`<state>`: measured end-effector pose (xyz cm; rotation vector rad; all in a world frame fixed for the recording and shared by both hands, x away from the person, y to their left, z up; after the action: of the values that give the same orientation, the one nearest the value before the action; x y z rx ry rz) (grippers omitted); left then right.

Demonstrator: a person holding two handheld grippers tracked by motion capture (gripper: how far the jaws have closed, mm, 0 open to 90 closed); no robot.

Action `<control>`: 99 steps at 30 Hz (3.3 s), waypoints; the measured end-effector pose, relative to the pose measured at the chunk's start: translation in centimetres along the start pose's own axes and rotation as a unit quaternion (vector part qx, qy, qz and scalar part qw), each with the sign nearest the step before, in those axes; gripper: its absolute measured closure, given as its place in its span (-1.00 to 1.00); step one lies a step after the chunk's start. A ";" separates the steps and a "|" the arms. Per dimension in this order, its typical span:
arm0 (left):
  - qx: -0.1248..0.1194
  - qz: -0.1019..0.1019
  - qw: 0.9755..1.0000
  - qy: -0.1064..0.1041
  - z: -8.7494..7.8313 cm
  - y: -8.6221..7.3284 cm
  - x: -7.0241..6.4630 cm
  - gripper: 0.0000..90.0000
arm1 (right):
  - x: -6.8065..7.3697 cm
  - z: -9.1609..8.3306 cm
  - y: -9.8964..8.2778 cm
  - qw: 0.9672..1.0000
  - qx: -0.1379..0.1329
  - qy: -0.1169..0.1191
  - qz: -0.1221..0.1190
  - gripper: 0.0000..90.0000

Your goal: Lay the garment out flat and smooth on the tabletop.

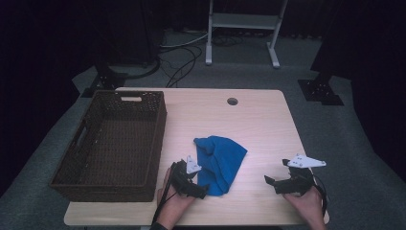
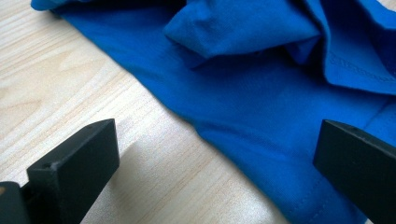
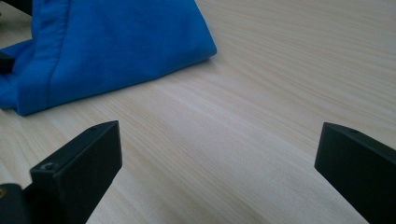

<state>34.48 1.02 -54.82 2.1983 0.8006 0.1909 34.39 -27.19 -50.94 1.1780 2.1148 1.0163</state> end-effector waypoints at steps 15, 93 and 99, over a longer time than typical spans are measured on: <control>0.000 0.000 1.000 0.000 0.0 0.0 0.0 -1.00 | 0.6 0.5 2.3 1.000 -0.017 0.019 -0.009 -0.93; -0.001 -0.001 1.000 0.001 0.0 0.0 0.0 -1.00 | 8.7 6.8 13.8 0.987 -0.048 0.135 -0.077 -0.28; -0.001 -0.002 1.000 0.001 0.0 0.0 0.0 -1.00 | 9.1 7.6 14.6 0.986 -0.047 0.138 -0.076 -0.21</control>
<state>34.46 1.01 -54.81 2.1949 0.8041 0.1918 42.44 -11.54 -44.37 0.8556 2.2978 1.2524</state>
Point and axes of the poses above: each handheld gripper's, and its own axes: z roughly forward along the jaws, y roughly out of its top, x roughly to its left, the point moved 9 cm from there along z, roughly forward along the jaws, and after that the axes turned 10 degrees about -y, right-handed, at the moved point
